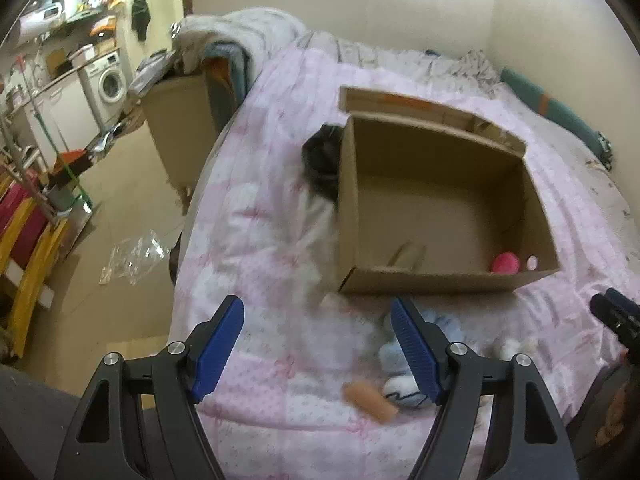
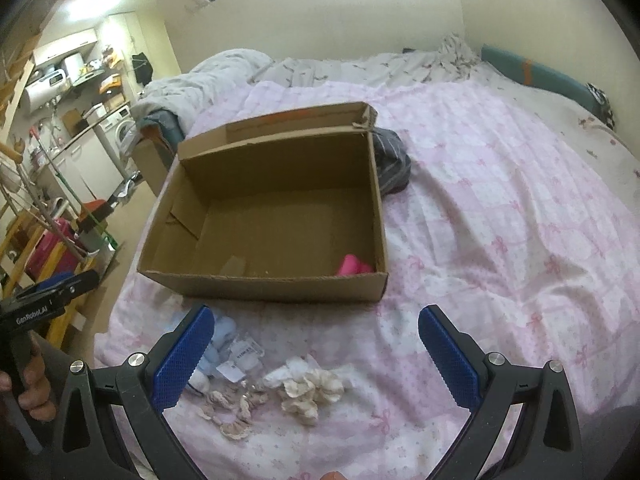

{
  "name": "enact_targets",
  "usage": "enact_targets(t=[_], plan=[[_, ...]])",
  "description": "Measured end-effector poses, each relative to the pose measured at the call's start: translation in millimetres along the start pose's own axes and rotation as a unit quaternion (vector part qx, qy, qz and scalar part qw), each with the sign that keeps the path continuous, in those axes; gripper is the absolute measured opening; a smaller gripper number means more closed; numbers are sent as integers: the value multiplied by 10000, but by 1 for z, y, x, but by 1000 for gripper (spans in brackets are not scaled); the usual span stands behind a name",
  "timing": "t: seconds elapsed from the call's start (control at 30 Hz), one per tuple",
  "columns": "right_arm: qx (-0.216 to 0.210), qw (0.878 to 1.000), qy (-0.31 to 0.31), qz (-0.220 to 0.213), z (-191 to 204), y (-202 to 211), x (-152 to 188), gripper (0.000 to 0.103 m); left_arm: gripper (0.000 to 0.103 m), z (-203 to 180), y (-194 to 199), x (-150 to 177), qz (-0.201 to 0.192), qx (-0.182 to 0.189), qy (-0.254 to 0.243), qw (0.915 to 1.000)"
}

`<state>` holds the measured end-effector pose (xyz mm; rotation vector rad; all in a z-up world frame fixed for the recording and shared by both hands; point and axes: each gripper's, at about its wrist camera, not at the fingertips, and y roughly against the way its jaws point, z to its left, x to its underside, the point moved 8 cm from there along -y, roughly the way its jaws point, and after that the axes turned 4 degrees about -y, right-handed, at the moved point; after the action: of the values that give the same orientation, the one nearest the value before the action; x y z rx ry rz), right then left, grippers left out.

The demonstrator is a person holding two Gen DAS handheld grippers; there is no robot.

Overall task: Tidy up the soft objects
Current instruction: 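Lower the left gripper onto the tan foam roller and close it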

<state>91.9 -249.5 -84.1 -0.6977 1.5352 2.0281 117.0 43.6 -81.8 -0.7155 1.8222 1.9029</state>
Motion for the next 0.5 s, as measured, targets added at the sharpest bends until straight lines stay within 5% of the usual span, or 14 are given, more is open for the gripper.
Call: enact_targets(t=[0.33,0.5], plan=[[-152,9985,-418,327,-13,-15,7,103,74,14,-42,32,1048,-122,383,9937],[-56,9970,-623,460,-21,-22,9,103,74,-5,-63,56,1741,402,363,9832]])
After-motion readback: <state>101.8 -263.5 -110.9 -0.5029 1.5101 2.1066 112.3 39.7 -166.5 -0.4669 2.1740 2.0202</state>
